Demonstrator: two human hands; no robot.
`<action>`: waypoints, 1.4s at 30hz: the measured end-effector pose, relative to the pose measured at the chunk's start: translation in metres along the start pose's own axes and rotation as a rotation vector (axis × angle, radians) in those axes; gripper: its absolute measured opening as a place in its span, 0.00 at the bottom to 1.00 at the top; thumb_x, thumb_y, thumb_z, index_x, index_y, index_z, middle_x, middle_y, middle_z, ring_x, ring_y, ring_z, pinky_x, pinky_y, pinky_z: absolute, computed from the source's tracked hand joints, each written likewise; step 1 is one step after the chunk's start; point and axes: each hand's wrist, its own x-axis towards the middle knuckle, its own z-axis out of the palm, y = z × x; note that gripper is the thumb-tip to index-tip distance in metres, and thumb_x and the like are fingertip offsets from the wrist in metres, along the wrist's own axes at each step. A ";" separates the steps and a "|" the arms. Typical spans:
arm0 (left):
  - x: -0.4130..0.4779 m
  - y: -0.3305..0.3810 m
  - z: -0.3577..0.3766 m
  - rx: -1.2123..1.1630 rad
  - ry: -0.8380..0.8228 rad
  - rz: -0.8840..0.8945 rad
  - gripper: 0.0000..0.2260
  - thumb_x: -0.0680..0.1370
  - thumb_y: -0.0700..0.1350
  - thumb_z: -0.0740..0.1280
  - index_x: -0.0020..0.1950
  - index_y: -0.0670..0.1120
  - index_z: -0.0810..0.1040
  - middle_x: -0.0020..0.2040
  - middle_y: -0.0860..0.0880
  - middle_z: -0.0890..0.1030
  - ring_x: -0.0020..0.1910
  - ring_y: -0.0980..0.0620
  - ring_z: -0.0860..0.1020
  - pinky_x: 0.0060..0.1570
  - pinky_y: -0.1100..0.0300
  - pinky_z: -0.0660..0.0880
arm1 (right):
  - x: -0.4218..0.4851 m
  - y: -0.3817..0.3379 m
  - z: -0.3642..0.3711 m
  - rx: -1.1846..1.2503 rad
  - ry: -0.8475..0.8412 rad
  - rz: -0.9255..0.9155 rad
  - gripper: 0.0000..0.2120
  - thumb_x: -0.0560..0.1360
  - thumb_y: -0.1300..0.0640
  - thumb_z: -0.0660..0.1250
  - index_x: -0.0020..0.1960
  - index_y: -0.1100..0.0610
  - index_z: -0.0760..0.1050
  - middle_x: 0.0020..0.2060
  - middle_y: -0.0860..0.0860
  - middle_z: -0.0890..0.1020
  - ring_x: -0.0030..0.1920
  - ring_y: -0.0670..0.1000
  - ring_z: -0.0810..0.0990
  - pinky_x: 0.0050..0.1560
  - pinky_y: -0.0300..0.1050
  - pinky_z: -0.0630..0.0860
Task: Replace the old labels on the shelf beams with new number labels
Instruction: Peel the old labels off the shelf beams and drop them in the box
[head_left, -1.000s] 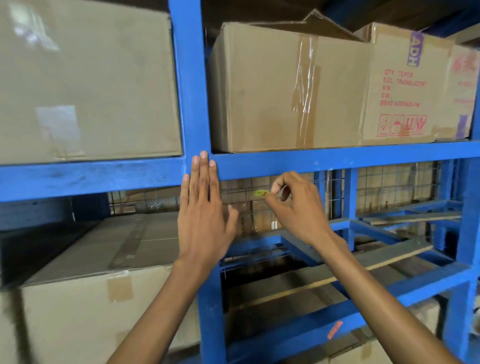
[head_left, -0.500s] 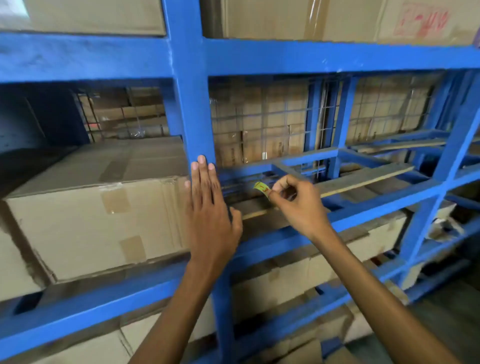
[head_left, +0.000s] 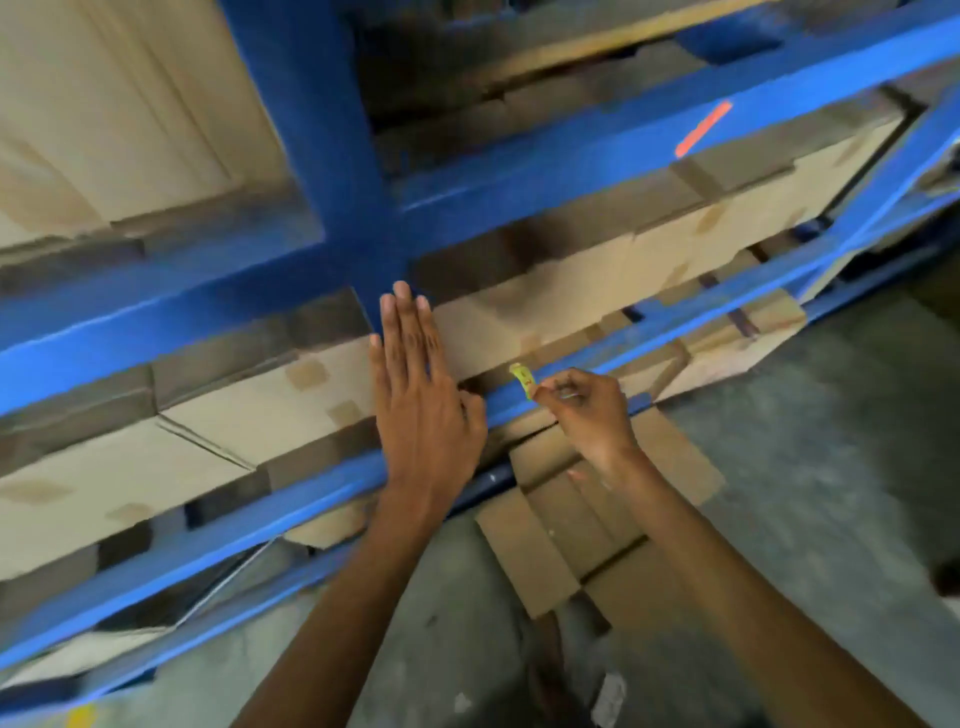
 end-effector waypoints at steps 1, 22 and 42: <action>-0.008 -0.002 0.016 0.006 -0.026 -0.010 0.49 0.71 0.49 0.70 0.82 0.37 0.44 0.83 0.38 0.41 0.83 0.41 0.39 0.81 0.43 0.47 | -0.001 0.024 0.005 0.004 0.002 0.044 0.10 0.72 0.61 0.77 0.36 0.51 0.81 0.34 0.45 0.83 0.35 0.44 0.78 0.45 0.40 0.74; -0.166 -0.052 0.338 0.045 -0.349 -0.174 0.49 0.71 0.49 0.70 0.81 0.32 0.45 0.80 0.26 0.46 0.81 0.28 0.45 0.81 0.39 0.45 | 0.045 0.481 0.077 0.034 0.011 0.828 0.09 0.74 0.62 0.75 0.38 0.54 0.79 0.37 0.49 0.80 0.42 0.50 0.80 0.48 0.45 0.79; -0.185 -0.039 0.396 -0.085 -0.342 -0.300 0.44 0.78 0.53 0.65 0.78 0.26 0.46 0.77 0.21 0.47 0.77 0.21 0.45 0.78 0.35 0.41 | 0.066 0.594 0.048 -0.045 0.180 0.904 0.11 0.73 0.62 0.75 0.39 0.50 0.77 0.52 0.53 0.86 0.54 0.53 0.85 0.57 0.54 0.84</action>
